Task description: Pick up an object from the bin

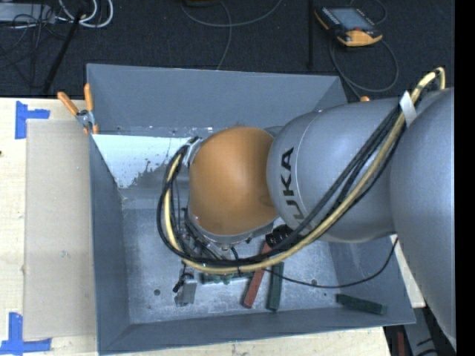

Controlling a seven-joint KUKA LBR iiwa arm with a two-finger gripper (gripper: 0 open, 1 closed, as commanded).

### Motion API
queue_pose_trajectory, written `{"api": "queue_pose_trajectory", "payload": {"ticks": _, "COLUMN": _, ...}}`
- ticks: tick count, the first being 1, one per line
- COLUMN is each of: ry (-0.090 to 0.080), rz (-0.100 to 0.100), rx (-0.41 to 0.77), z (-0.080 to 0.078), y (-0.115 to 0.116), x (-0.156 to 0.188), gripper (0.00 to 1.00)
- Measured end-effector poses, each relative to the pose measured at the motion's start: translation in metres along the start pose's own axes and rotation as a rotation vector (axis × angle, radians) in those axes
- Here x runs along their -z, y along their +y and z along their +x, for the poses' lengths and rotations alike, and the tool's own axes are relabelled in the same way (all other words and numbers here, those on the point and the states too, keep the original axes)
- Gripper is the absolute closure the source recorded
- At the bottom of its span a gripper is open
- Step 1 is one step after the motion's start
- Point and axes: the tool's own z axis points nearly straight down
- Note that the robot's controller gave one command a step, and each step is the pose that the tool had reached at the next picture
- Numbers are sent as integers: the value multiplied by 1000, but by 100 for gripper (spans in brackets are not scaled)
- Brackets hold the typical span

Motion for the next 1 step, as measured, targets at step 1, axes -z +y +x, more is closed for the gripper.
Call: {"api": "queue_pose_trajectory", "payload": {"ticks": 1, "ry": -3, "rz": 2, "rx": 118, "z": -33, "y": -50, "x": -81, "gripper": 0}}
